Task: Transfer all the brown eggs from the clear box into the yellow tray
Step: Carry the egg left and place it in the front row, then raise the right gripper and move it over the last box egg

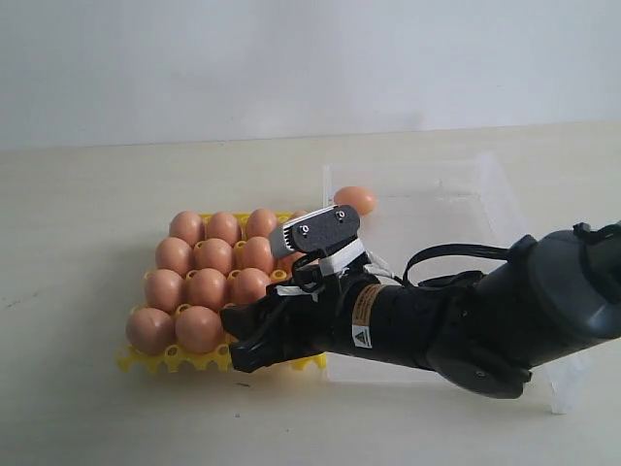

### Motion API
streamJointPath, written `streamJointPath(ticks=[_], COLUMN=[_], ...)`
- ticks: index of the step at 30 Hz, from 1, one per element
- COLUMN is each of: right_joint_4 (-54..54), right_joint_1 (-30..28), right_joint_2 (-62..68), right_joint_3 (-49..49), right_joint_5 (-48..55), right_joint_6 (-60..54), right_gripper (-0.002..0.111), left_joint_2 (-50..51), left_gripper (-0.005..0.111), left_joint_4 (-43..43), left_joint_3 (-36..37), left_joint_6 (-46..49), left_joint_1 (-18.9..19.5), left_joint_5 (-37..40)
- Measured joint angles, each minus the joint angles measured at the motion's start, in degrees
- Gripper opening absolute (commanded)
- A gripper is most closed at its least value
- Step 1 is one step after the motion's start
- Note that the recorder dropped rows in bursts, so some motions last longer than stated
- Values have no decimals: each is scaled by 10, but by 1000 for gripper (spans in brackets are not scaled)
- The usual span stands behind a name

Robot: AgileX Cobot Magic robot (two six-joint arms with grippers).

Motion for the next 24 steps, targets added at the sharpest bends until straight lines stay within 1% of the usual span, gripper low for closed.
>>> streamJointPath(ticks=[2, 4, 8, 11, 12, 15, 19, 21, 23, 24], right_joint_4=[0, 1, 30, 103, 131, 205, 269, 281, 287, 287], right_joint_1=[0, 0, 0, -8, -16, -53, -116, -146, -169, -177], right_joint_2=[0, -4, -61, -133, -157, -203, -203, -185, -155, -137], right_joint_3=[0, 0, 0, -8, -16, -55, -103, -132, -170, -190], right_joint_5=[-1, 1, 66, 157, 197, 305, 379, 408, 440, 458], right_joint_6=[0, 0, -19, -91, -121, -176, -181, -179, -179, -179], right_gripper=[57, 49, 24, 4, 0, 0, 2, 8, 18, 25], left_joint_2=[0, 0, 0, 0, 0, 0, 0, 0, 0, 0], left_gripper=[0, 0, 0, 0, 0, 0, 0, 0, 0, 0], left_joint_4=[0, 0, 0, 0, 0, 0, 0, 0, 0, 0], left_joint_3=[0, 0, 0, 0, 0, 0, 0, 0, 0, 0], left_joint_6=[0, 0, 0, 0, 0, 0, 0, 0, 0, 0], left_joint_1=[0, 0, 0, 0, 0, 0, 0, 0, 0, 0], left_joint_5=[0, 0, 0, 0, 0, 0, 0, 0, 0, 0])
